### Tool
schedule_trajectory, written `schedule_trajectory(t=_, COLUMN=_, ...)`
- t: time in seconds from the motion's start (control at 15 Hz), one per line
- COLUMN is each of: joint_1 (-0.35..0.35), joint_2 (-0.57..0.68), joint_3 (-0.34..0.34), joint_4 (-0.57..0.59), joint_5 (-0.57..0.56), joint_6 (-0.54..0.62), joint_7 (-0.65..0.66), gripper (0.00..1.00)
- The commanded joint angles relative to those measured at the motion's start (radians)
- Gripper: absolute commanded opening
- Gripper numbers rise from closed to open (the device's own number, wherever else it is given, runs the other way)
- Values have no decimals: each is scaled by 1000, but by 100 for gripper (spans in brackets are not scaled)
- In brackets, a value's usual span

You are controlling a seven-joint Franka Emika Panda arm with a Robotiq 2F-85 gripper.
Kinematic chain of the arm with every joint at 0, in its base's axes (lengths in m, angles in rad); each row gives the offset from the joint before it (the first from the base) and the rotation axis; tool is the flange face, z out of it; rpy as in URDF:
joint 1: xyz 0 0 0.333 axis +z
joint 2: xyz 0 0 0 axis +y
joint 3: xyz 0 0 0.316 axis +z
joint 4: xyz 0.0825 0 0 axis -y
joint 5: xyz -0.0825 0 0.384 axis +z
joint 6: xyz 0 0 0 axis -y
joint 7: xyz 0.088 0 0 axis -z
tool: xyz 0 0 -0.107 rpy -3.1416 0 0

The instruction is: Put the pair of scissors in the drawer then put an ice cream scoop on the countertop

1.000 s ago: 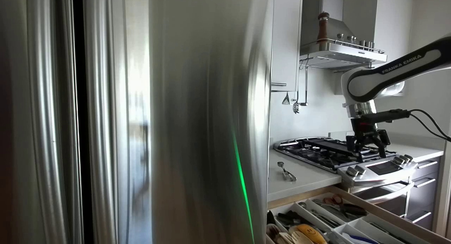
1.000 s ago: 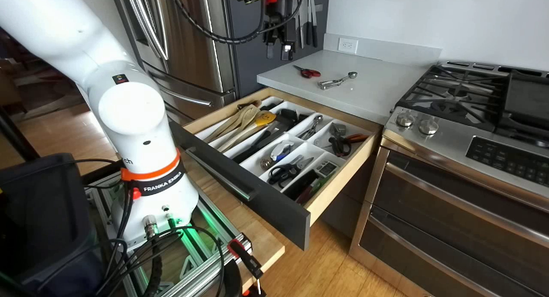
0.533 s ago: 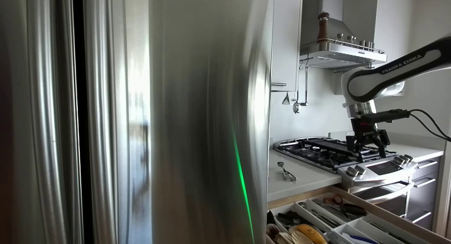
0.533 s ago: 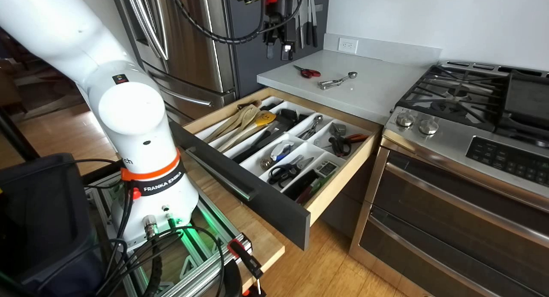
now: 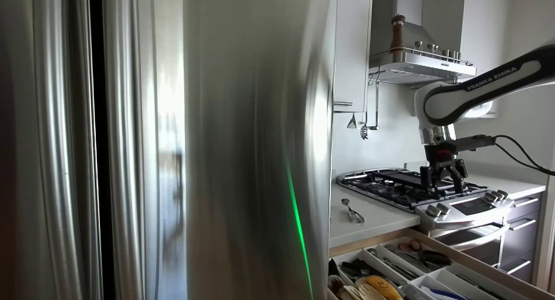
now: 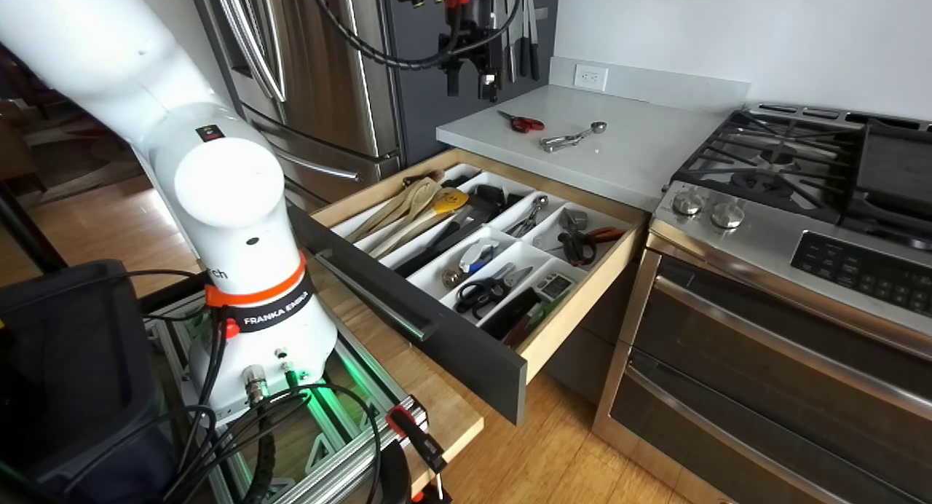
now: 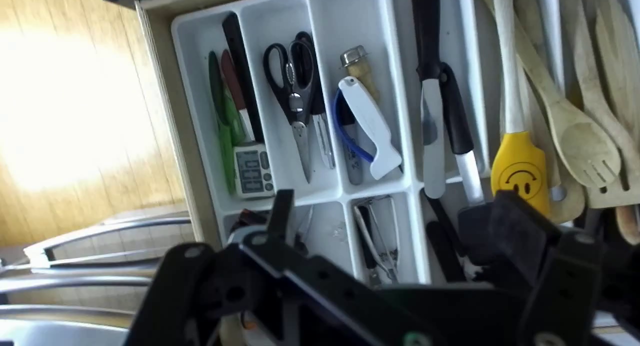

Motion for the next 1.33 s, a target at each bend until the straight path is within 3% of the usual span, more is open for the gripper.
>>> schedule_trajectory(t=0.0, joint_1=68, joint_2=74, joint_3=-3, joint_4=62, joint_5=10, joint_6=23, joint_7=-137, gripper=100)
schedule_trajectory(t=0.53, joint_1=151, joint_2=342, joint_3=15, joint_4=254, joint_5=7, joint_6=145, joint_7=-476, gripper=100)
schedule_trajectory(t=0.67, joint_1=154, joint_2=422, joint_3=21, joint_4=299, joint_5=-20, joint_6=223, joint_7=-535, gripper=100)
schedule_trajectory(t=1.0, joint_1=141, joint_2=597, joint_3=37, joint_4=422, joint_5=47, joint_6=406, joint_7=-648, gripper=100)
schedule_trajectory(t=1.27, joint_1=120, joint_2=718, joint_3=64, joint_4=575, joint_5=130, joint_6=419, joint_7=-696, gripper=100)
